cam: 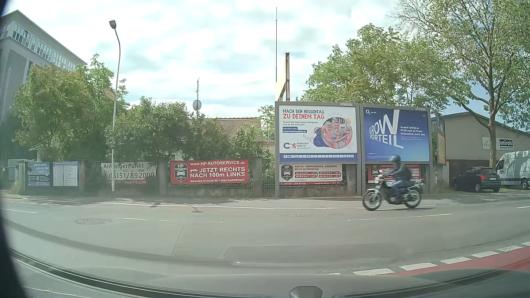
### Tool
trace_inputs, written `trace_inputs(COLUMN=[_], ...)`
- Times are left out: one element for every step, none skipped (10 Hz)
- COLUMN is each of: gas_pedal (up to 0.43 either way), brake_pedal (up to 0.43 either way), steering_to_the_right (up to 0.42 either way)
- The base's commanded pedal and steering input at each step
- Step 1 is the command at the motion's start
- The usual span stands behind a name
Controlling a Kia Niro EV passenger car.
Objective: Follow the waypoints while adhering to traffic rules and regulations
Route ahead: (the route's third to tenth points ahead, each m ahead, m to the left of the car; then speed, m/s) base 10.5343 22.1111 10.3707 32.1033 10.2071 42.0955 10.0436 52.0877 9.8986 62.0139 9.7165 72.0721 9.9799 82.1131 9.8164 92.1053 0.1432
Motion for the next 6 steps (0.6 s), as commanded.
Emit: trace_inputs(gas_pedal=[0.0,0.0,0.0,0.0,0.0,0.0], brake_pedal=[0.018,0.018,0.079,0.165,0.201,0.244], steering_to_the_right=[-0.23,-0.231,-0.232,-0.233,-0.233,-0.232])
